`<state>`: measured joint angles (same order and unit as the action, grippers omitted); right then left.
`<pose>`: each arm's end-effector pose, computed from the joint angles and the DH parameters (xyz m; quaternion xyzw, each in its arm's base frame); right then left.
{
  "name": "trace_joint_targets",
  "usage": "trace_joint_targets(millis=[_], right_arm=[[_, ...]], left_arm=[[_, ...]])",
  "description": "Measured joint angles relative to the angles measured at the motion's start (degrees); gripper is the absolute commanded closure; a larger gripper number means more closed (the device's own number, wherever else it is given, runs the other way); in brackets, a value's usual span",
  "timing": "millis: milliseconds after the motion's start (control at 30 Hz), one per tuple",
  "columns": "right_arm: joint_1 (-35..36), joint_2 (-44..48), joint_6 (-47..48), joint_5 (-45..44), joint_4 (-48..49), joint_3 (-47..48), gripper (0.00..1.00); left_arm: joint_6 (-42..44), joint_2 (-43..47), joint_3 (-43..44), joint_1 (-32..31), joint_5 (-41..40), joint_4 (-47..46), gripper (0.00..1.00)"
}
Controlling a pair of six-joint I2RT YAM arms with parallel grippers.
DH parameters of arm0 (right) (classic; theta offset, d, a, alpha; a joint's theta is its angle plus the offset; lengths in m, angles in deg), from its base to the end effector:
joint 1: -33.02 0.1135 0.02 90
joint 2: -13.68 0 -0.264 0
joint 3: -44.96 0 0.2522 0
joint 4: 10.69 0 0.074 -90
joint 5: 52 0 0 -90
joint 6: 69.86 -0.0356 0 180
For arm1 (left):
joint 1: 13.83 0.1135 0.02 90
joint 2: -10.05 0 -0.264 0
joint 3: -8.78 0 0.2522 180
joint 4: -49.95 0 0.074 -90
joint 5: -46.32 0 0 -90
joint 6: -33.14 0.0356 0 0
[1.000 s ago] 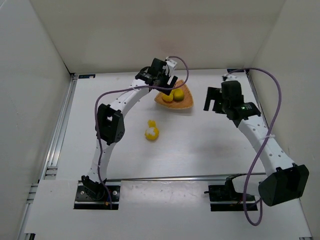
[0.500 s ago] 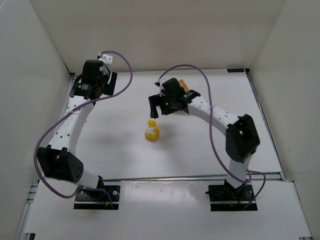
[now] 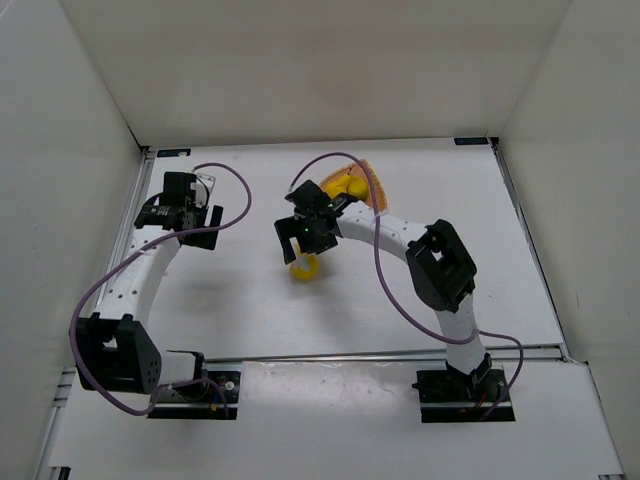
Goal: Place and organize the fake fruits in the fruit bowl
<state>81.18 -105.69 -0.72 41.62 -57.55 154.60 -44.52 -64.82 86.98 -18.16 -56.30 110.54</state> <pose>0.3041 0.3430 0.2095 -0.2347 0.9281 0.1877 0.2196 0.2615 -0.0120 0.2915 0.1076 0.9481 0.1248 0.2721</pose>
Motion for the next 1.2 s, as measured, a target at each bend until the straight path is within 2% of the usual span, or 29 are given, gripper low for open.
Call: trace_joint_targets(millis=[133,233,333,367,467,600,700,867,1000,1133,1167,1200], right_arm=[[0.48,-1.11,-0.46,-0.07,-0.44,0.02,0.00],[1.01,-2.99,-0.85,-0.13,-0.46,0.02,0.13],[1.42,-4.72,-1.11,-0.74,-0.55,0.04,0.34],[1.49,-4.76,-1.27,-1.14,-0.66,0.17,0.47],[1.70,-4.74,-1.84,-2.21,-0.76,0.39,0.65],[1.57,-3.21,-1.64,-3.89,-1.62,0.33,0.65],[0.63,1.38,-1.62,-5.49,-2.43,0.28,0.65],[-7.34,10.40,-2.08,-9.18,-2.69,3.15,0.65],[-15.63,8.17,-2.84,-15.04,-2.69,10.21,0.65],[-19.43,2.29,-3.82,-19.26,-3.45,13.68,0.64],[-19.82,0.22,-4.20,-19.85,-3.72,14.40,0.62],[-20.11,-1.44,-4.35,-20.00,-4.20,15.04,0.53]], left_arm=[[-0.85,-0.13,0.00,0.13,1.22,-0.13,0.00],[-1.22,-0.35,0.07,0.17,1.57,-0.13,0.00],[-1.44,-0.44,0.09,0.24,1.97,-0.11,0.00],[-1.46,-0.44,0.09,0.28,1.99,-0.11,0.00],[-1.53,-0.44,0.11,0.28,1.99,-0.11,0.00],[-1.68,-0.46,0.20,0.31,2.05,-0.09,0.00],[-1.70,-0.72,0.24,0.37,2.05,-0.09,0.00],[-2.32,-2.54,0.24,0.39,2.01,-0.09,0.00],[-2.86,-4.44,0.24,0.39,1.88,-0.09,0.00],[-3.17,-6.60,0.33,0.42,1.16,-0.09,0.00],[-3.19,-7.23,0.42,0.42,1.01,-0.04,0.00],[-3.21,-7.76,0.46,0.42,0.94,-0.09,0.00]])
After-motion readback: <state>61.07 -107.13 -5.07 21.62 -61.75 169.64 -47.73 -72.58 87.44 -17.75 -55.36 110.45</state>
